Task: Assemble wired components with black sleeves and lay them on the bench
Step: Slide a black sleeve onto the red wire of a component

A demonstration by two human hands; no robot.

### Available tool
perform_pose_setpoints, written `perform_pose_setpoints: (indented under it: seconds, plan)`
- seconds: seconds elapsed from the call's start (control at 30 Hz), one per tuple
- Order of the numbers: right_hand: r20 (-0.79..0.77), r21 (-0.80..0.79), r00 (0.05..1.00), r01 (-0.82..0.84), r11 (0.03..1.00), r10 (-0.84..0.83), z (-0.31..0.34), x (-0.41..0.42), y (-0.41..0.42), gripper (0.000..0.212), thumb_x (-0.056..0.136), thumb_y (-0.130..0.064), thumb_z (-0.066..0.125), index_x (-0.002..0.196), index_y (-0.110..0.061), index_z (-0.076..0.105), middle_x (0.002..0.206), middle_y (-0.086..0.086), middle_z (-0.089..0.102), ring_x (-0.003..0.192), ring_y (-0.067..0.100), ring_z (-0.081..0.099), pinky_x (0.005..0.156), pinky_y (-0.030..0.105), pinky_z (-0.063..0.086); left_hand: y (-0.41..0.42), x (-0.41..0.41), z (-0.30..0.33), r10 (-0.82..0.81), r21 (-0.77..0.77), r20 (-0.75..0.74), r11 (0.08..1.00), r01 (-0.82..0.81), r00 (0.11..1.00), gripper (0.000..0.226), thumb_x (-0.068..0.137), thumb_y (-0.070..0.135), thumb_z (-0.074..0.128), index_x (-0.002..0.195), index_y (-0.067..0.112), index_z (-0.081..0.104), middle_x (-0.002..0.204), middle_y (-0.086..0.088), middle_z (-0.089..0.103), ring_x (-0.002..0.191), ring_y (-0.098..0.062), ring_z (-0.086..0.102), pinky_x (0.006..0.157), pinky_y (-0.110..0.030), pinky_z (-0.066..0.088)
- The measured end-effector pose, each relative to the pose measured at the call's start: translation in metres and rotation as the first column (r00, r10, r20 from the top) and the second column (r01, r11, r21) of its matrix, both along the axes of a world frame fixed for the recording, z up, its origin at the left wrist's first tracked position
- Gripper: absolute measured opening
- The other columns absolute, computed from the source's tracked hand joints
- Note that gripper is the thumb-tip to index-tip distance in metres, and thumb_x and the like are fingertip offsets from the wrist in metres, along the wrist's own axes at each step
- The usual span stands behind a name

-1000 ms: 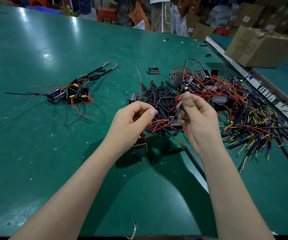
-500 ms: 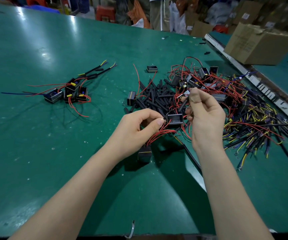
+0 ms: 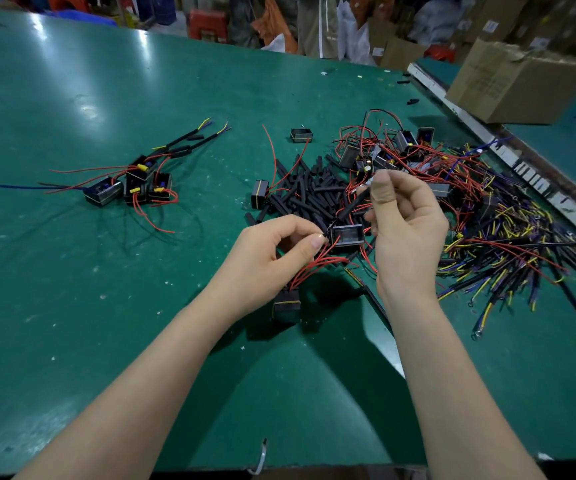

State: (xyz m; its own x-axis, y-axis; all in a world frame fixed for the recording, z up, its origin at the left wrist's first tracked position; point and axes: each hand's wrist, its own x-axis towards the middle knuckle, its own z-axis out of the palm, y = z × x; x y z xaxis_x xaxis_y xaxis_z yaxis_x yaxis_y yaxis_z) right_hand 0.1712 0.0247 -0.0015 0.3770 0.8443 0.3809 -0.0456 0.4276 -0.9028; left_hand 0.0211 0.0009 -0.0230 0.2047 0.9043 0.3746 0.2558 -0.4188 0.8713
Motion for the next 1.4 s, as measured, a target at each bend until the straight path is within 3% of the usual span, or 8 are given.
perform_pose_setpoints:
  seconds: [0.13,0.27,0.53,0.73,0.9,1.1,1.3,1.4]
  plan:
    - [0.089,0.057,0.996,0.015,0.998,-0.020,0.0012,-0.0024,-0.0029,0.007,0.092,-0.015,0.063,0.089,-0.021,0.061,0.072,-0.013,0.066,0.068,0.000,0.059,0.068,0.019,0.048,0.0003,0.0004,-0.0014,0.010,0.010,-0.010,1.000,-0.010,1.000,0.016,0.092,0.017,0.061,0.081,0.030,0.061,0.063,0.019,0.056,0.059,0.005,0.049,0.061,-0.009,0.035]
    - [0.054,0.131,0.996,0.067,0.989,-0.074,0.0033,-0.0008,-0.0039,0.010,0.093,-0.014,0.061,0.089,-0.023,0.058,0.080,-0.004,0.066,0.075,0.008,0.061,0.070,0.024,0.049,0.0000,0.0002,-0.0016,0.015,0.027,-0.009,1.000,-0.015,1.000,0.020,0.091,0.016,0.061,0.080,0.033,0.060,0.063,0.019,0.057,0.061,0.005,0.049,0.062,-0.009,0.037]
    - [0.112,-0.016,0.992,-0.053,0.998,0.054,-0.0008,-0.0010,-0.0002,0.007,0.092,-0.018,0.062,0.088,-0.022,0.060,0.072,-0.010,0.066,0.063,0.003,0.056,0.057,0.014,0.043,-0.0002,0.0005,-0.0011,0.016,0.045,-0.032,0.999,-0.014,0.999,0.021,0.091,0.016,0.061,0.080,0.033,0.059,0.065,0.023,0.057,0.061,0.006,0.049,0.063,-0.007,0.035]
    - [0.159,0.066,0.987,0.021,0.998,-0.031,0.0006,0.0019,-0.0015,0.007,0.092,-0.020,0.063,0.088,-0.025,0.061,0.076,-0.012,0.063,0.069,0.004,0.056,0.066,0.023,0.047,0.0002,0.0000,-0.0014,0.025,0.037,-0.025,0.999,-0.024,0.999,0.016,0.092,0.016,0.061,0.082,0.029,0.061,0.064,0.017,0.056,0.062,0.005,0.050,0.063,-0.009,0.037]
    - [0.104,-0.106,0.988,-0.105,0.989,0.116,-0.0012,-0.0014,0.0003,0.006,0.092,-0.021,0.062,0.087,-0.023,0.061,0.066,-0.011,0.065,0.053,0.002,0.049,0.052,0.014,0.040,0.0001,0.0009,-0.0018,0.029,0.049,-0.039,0.998,-0.027,0.999,0.012,0.092,0.015,0.061,0.085,0.025,0.062,0.066,0.015,0.057,0.063,0.006,0.050,0.064,-0.008,0.037]
    - [0.055,-0.196,0.987,-0.140,0.971,0.153,-0.0035,-0.0013,0.0012,0.005,0.093,-0.021,0.062,0.087,-0.021,0.061,0.058,-0.015,0.062,0.050,0.000,0.048,0.050,0.013,0.040,0.0021,-0.0003,-0.0036,0.035,0.053,-0.032,0.998,-0.033,0.999,0.014,0.092,0.018,0.061,0.084,0.030,0.061,0.067,0.013,0.058,0.062,0.005,0.049,0.064,-0.010,0.038]
    - [0.338,0.149,0.940,-0.106,0.983,0.050,-0.0021,-0.0024,-0.0031,0.012,0.092,-0.017,0.063,0.092,-0.029,0.060,0.082,-0.005,0.065,0.076,0.008,0.060,0.073,0.024,0.048,0.0069,0.0001,-0.0058,0.075,-0.018,0.088,0.997,-0.074,0.993,0.021,0.085,0.016,0.068,0.086,0.029,0.051,0.065,0.017,0.060,0.064,0.003,0.053,0.066,-0.013,0.041]
    - [0.471,0.147,0.879,-0.162,0.976,0.074,-0.0056,-0.0047,-0.0029,0.017,0.092,-0.017,0.062,0.095,-0.033,0.058,0.083,-0.011,0.063,0.076,0.010,0.061,0.073,0.029,0.050,0.0081,-0.0006,-0.0067,0.100,-0.018,0.067,0.995,-0.099,0.993,0.028,0.080,0.018,0.073,0.085,0.032,0.050,0.065,0.021,0.060,0.064,0.003,0.052,0.066,-0.014,0.041]
